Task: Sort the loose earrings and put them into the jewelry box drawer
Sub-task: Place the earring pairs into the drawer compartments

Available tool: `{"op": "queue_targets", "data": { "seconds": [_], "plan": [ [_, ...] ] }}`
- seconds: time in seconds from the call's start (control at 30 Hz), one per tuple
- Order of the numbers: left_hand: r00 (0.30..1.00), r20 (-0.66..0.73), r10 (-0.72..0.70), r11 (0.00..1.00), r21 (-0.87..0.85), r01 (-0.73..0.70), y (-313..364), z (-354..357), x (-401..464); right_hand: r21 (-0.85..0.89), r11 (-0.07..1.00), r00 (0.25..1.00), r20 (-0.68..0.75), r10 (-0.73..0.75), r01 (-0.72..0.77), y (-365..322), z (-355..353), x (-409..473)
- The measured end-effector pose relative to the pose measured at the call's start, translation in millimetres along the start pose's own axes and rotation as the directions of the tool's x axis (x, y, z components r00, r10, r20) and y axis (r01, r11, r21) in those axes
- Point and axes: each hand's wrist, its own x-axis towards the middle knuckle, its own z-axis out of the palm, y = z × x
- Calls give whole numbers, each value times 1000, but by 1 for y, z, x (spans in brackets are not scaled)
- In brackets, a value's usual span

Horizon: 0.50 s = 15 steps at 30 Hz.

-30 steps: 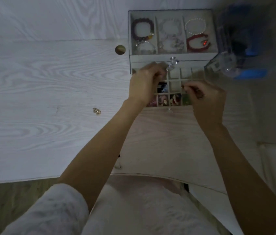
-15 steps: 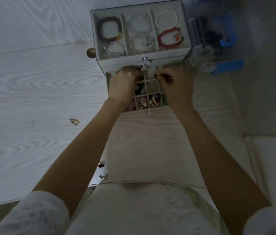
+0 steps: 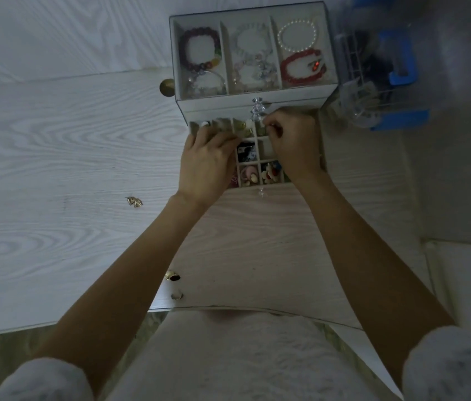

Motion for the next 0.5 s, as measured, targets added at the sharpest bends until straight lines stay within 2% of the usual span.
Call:
{"op": "queue_targets", "data": {
  "seconds": [0.13,0.27,0.4,0.5],
  "plan": [
    [1000,11,-11,999,-35,12,1,-1,0,-30,999,1000,17,-13,13,-5,-6,-2],
    [996,-64,-66,986,-157,55,-2,-24,-11,-20,998,998,24,-53,54,-25,-20,-24],
    [969,-132,-210,950,-261,170,-20,-60,-59,-8,993,979,170,-116,119,-63,-19,-62],
    [919,-128,-374,900,-287,326,-46,-70,-101,-9,980,924,335,-184,199,-91,7,-82]
  ]
}}
